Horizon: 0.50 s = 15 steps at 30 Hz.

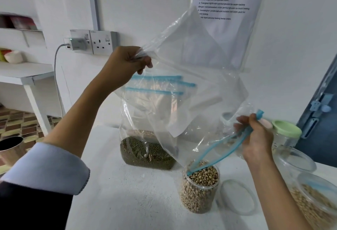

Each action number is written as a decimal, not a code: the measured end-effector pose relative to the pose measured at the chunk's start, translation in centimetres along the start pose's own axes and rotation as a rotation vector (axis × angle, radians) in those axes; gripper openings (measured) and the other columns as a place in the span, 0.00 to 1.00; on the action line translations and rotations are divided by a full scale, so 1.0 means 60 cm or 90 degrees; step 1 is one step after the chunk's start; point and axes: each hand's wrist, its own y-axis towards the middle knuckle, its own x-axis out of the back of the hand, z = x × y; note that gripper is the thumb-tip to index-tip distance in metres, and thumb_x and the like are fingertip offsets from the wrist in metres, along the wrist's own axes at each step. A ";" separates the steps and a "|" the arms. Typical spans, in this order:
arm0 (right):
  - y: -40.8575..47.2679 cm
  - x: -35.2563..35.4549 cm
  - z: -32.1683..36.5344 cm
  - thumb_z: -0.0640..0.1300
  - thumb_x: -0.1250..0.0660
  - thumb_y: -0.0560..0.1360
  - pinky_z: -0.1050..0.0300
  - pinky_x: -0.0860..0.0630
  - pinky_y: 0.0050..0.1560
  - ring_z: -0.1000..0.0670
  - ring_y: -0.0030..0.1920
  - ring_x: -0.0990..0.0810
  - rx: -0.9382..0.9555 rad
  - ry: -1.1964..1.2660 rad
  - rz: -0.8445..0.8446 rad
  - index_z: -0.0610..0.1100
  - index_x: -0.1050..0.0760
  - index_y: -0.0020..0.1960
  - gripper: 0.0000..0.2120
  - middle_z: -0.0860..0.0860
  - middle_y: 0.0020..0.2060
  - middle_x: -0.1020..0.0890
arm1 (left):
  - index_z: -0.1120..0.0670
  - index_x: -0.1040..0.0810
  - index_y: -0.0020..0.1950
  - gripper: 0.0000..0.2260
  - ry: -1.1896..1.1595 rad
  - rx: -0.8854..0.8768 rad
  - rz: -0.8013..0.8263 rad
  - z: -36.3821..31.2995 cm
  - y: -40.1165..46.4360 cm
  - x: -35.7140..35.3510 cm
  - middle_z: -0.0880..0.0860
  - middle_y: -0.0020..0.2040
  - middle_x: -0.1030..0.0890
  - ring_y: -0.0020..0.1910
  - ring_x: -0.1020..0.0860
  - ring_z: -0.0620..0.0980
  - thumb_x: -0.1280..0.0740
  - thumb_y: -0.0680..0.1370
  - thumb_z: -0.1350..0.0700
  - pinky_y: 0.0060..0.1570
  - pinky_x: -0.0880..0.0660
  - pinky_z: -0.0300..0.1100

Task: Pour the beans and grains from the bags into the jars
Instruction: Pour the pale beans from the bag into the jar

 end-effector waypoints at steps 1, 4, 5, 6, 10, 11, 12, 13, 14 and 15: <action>0.001 0.001 0.000 0.42 0.38 0.80 0.63 0.26 0.30 0.57 0.24 0.24 0.006 0.015 -0.017 0.44 0.26 0.36 0.14 0.54 0.24 0.21 | 0.60 0.20 0.46 0.07 0.001 -0.002 0.004 -0.002 0.000 -0.001 0.49 0.31 0.25 0.28 0.29 0.37 0.37 0.79 0.63 0.31 0.34 0.24; 0.002 -0.002 -0.004 0.42 0.38 0.80 0.64 0.25 0.31 0.56 0.25 0.24 -0.006 -0.004 0.016 0.44 0.25 0.36 0.14 0.53 0.25 0.19 | 0.61 0.19 0.46 0.07 0.013 -0.007 0.009 -0.005 0.001 -0.002 0.51 0.31 0.25 0.27 0.29 0.36 0.36 0.79 0.61 0.31 0.34 0.23; 0.001 -0.002 -0.006 0.42 0.38 0.80 0.64 0.25 0.31 0.56 0.25 0.23 -0.014 -0.005 0.025 0.44 0.25 0.36 0.14 0.53 0.26 0.19 | 0.61 0.19 0.46 0.07 0.016 -0.007 0.009 -0.005 0.002 -0.002 0.51 0.31 0.25 0.27 0.29 0.36 0.36 0.79 0.60 0.31 0.34 0.23; 0.002 -0.002 -0.007 0.42 0.38 0.80 0.64 0.25 0.31 0.56 0.25 0.24 -0.015 0.009 0.017 0.44 0.26 0.36 0.14 0.53 0.25 0.20 | 0.61 0.19 0.46 0.07 0.018 -0.005 0.010 -0.005 0.003 -0.002 0.51 0.31 0.25 0.27 0.29 0.36 0.36 0.79 0.60 0.31 0.34 0.23; 0.009 -0.002 -0.005 0.42 0.39 0.80 0.64 0.25 0.31 0.56 0.25 0.23 -0.015 0.009 0.034 0.44 0.26 0.36 0.14 0.53 0.26 0.19 | 0.61 0.19 0.46 0.07 0.023 -0.005 0.009 -0.006 0.002 0.002 0.51 0.31 0.25 0.27 0.29 0.36 0.36 0.79 0.61 0.31 0.34 0.23; 0.008 -0.003 -0.007 0.42 0.39 0.80 0.65 0.26 0.30 0.55 0.26 0.23 -0.027 0.003 0.045 0.44 0.26 0.36 0.15 0.53 0.26 0.19 | 0.61 0.19 0.46 0.07 0.027 -0.005 0.007 -0.007 0.003 0.003 0.51 0.32 0.25 0.27 0.29 0.36 0.36 0.79 0.60 0.31 0.34 0.23; 0.009 -0.002 -0.009 0.42 0.39 0.81 0.64 0.27 0.28 0.55 0.25 0.23 -0.034 0.011 0.038 0.44 0.26 0.36 0.15 0.53 0.26 0.20 | 0.61 0.19 0.46 0.07 0.028 -0.005 0.006 -0.007 0.004 0.004 0.51 0.32 0.25 0.27 0.29 0.36 0.36 0.79 0.60 0.32 0.34 0.23; 0.010 -0.002 -0.009 0.42 0.39 0.81 0.63 0.27 0.27 0.55 0.24 0.24 -0.032 0.025 0.021 0.44 0.27 0.35 0.15 0.53 0.25 0.20 | 0.61 0.19 0.46 0.07 0.026 -0.006 0.006 -0.008 0.004 0.004 0.51 0.32 0.25 0.27 0.29 0.36 0.36 0.79 0.61 0.32 0.34 0.23; 0.011 -0.003 -0.008 0.42 0.39 0.81 0.62 0.27 0.28 0.55 0.24 0.25 -0.029 0.035 0.011 0.44 0.27 0.35 0.15 0.53 0.25 0.21 | 0.61 0.19 0.46 0.07 0.024 -0.008 0.007 -0.008 0.005 0.005 0.51 0.32 0.25 0.27 0.29 0.36 0.36 0.79 0.61 0.32 0.34 0.23; 0.010 -0.005 -0.007 0.41 0.39 0.81 0.62 0.26 0.29 0.55 0.24 0.25 -0.030 0.033 0.021 0.44 0.27 0.36 0.15 0.52 0.25 0.21 | 0.61 0.19 0.46 0.07 0.024 -0.010 0.008 -0.009 0.005 0.005 0.51 0.32 0.25 0.27 0.29 0.36 0.36 0.79 0.61 0.31 0.34 0.23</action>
